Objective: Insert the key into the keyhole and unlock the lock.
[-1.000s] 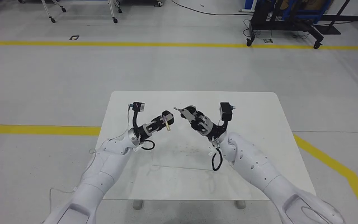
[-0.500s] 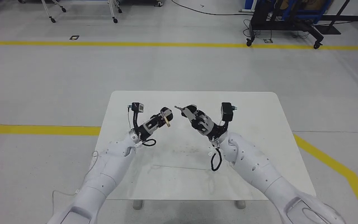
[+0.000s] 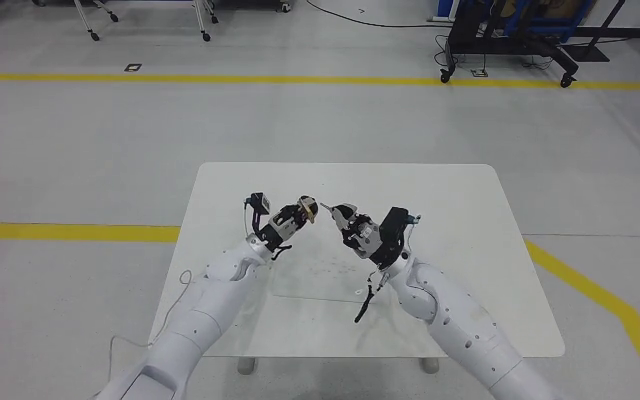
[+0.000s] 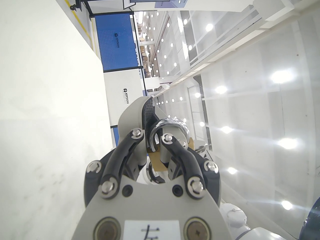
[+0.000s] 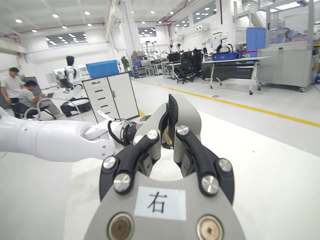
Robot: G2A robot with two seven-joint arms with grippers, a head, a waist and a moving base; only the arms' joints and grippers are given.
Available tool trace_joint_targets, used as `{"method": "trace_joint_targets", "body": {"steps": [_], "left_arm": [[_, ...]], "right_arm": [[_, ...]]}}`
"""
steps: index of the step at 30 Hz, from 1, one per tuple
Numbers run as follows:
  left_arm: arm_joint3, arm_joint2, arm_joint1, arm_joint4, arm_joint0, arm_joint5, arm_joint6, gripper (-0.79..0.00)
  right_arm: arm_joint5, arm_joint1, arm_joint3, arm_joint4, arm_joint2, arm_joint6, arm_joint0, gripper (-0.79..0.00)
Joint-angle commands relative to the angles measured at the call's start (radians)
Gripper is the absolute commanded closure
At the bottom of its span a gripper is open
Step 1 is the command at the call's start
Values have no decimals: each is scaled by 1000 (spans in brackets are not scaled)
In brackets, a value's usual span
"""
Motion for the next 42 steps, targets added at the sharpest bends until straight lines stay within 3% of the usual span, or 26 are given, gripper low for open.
{"method": "trace_joint_targets", "body": {"steps": [1,5,15,37,42], "left_arm": [[10,-5,-3,-4,-2,-26,-7,0],[24,-10,-8,16,-6,-79,-5,0],[49,-17,-18,38,-16,-79,-11,0],[67,-43,-31,74,-19,-71,-27,0],[71,-47,-34,82,-20,-69,-27,0]], "right_arm": [[50,4,-45,-24,12,46,-32,0],[106,8,-108,-50,23,112,-75,0],[116,-7,-93,-37,5,189,-60,0],[108,-37,-34,-29,-10,205,-23,0],[144,-43,-33,-58,-10,204,-24,0]]}}
